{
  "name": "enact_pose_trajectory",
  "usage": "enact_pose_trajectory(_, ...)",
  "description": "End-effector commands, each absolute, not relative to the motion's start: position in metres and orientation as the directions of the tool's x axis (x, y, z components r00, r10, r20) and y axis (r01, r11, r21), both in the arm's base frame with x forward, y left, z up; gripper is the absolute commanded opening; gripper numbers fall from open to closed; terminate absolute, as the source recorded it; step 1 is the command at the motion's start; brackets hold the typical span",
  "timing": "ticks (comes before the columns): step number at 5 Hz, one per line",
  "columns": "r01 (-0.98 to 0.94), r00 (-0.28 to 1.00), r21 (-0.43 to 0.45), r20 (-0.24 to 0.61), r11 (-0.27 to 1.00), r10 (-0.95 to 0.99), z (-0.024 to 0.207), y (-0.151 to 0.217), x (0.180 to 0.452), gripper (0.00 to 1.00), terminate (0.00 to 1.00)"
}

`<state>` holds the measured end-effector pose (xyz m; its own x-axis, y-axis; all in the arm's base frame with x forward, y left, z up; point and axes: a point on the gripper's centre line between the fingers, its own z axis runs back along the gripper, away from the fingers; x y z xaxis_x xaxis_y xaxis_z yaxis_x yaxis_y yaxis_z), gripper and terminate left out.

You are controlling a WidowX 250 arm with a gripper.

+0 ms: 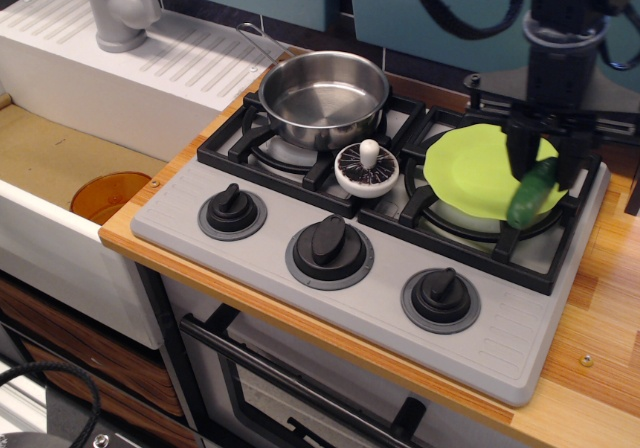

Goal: Put pickle on plate and mushroom in pot or pan on stove

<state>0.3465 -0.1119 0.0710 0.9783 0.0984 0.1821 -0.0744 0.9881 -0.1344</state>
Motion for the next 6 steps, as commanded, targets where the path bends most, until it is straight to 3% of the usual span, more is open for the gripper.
enact_pose_trajectory(1, -0.046, 0.956, -0.177, 0.276, 0.983, 0.095, 0.07, -0.107, 0.374, 0.0, 0.0)
enact_pose_trajectory(3, -0.012, 0.956, -0.197, 0.284, 0.98, 0.068, 0.067, -0.099, 0.391, 0.0, 0.0)
enact_pose_trajectory(4, 0.002, 0.957, -0.195, 0.283, 0.981, 0.055, 0.066, -0.096, 0.393, 1.0, 0.0)
enact_pose_trajectory(6, -0.002, 0.969, -0.202, 0.24, 0.979, 0.052, 0.094, -0.092, 0.374, 1.0, 0.0)
